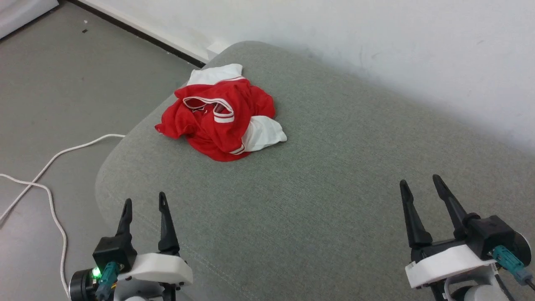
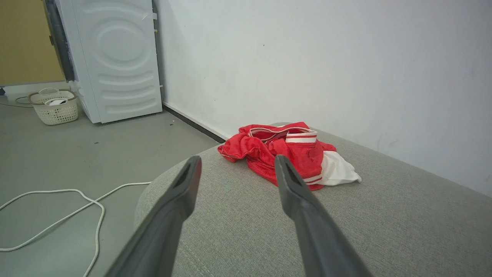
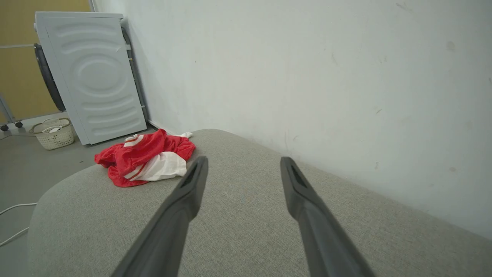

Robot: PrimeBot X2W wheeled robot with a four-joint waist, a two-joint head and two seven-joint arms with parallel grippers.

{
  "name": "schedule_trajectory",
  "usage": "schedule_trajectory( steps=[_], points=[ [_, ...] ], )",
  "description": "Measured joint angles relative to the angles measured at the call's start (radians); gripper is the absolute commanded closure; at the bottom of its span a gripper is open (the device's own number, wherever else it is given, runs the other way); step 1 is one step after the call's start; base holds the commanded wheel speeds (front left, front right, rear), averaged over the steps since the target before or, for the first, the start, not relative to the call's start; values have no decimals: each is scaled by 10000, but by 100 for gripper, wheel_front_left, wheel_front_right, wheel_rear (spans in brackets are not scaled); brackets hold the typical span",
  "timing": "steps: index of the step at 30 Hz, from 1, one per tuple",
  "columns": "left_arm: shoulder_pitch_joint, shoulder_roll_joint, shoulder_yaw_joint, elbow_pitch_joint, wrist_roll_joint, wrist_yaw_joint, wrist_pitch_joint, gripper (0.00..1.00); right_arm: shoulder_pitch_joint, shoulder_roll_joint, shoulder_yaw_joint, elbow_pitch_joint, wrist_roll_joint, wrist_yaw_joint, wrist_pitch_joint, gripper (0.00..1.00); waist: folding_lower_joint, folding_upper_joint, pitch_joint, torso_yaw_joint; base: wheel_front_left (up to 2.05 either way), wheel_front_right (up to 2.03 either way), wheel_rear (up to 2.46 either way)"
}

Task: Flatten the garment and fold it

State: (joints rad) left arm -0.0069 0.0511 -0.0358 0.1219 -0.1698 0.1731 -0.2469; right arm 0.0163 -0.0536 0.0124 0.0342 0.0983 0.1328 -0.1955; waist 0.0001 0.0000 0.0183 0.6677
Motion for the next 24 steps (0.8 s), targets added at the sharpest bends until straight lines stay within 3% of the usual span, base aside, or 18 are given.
schedule_trajectory(
  steps=[18,24],
  points=[
    [-35,0,-36,128,-205,128,-102,0,-1,4,-4,63,178,0,-161,0,-1,0,23,293,-1,-1,-1],
    [-1789,17,-161,1083,-612,-314,174,0,-267,8,59,-378,-94,0,176,0,-1,0,422,194,0,0,0]
  ],
)
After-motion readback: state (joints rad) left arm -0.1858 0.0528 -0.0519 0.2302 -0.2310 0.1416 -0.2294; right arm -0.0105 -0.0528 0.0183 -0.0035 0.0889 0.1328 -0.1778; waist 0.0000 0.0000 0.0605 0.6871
